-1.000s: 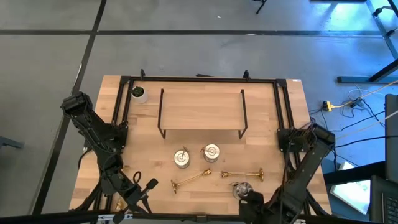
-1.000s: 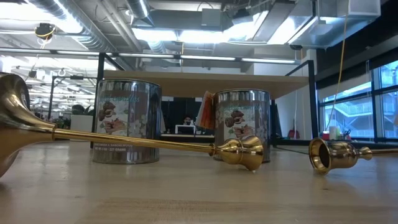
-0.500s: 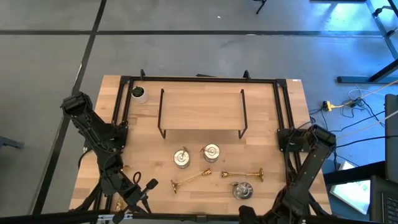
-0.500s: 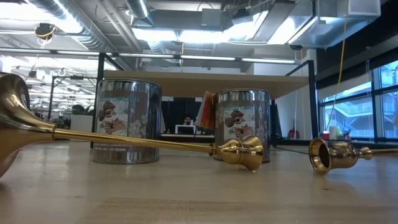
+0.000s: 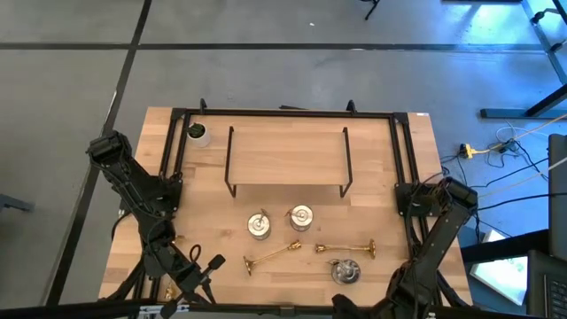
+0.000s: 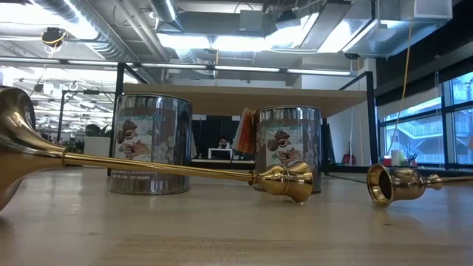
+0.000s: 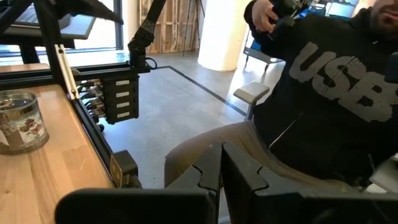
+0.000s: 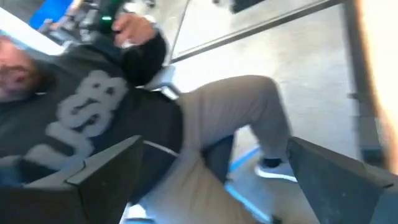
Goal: Pick & Place candle stick holders
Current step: Put the bottom right silver scented candle on the shelf
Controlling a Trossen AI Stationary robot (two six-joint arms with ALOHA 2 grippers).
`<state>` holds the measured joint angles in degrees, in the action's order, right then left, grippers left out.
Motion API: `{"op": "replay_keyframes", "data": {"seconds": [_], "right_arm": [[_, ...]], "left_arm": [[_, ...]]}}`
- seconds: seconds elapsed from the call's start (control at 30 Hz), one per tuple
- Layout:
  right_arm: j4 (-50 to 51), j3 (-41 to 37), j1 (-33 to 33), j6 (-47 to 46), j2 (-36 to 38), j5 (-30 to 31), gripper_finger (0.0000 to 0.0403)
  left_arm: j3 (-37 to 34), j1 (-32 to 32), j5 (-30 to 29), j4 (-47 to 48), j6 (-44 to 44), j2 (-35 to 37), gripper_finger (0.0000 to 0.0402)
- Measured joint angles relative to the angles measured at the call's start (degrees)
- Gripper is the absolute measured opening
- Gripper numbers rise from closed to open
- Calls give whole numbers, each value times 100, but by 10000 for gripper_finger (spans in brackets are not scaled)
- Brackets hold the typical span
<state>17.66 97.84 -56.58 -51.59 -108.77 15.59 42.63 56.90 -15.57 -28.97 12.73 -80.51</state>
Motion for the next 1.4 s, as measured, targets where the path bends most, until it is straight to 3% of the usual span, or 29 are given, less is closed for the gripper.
{"op": "replay_keyframes", "data": {"seconds": [0.13,0.33,0.43,0.73,0.97,1.13,1.4], "right_arm": [[647,2,102,-432,2,212,399],[3576,0,403,-2608,-11,-751,399],[4580,-2,407,-3158,-83,-889,399],[4763,0,564,-3230,-369,-832,398],[5545,-2,815,-3639,-463,-1265,398],[5768,-18,851,-3650,-466,-1156,398],[5396,-378,892,-3692,-501,-1347,398]], "left_arm": [[0,0,0,0,0,0,6],[0,0,0,0,0,0,6],[0,0,0,2,0,0,6],[0,0,0,2,-1,0,6],[0,0,0,2,-22,0,6],[0,0,1,3,-50,0,6],[0,0,0,4,-48,0,6]]}}
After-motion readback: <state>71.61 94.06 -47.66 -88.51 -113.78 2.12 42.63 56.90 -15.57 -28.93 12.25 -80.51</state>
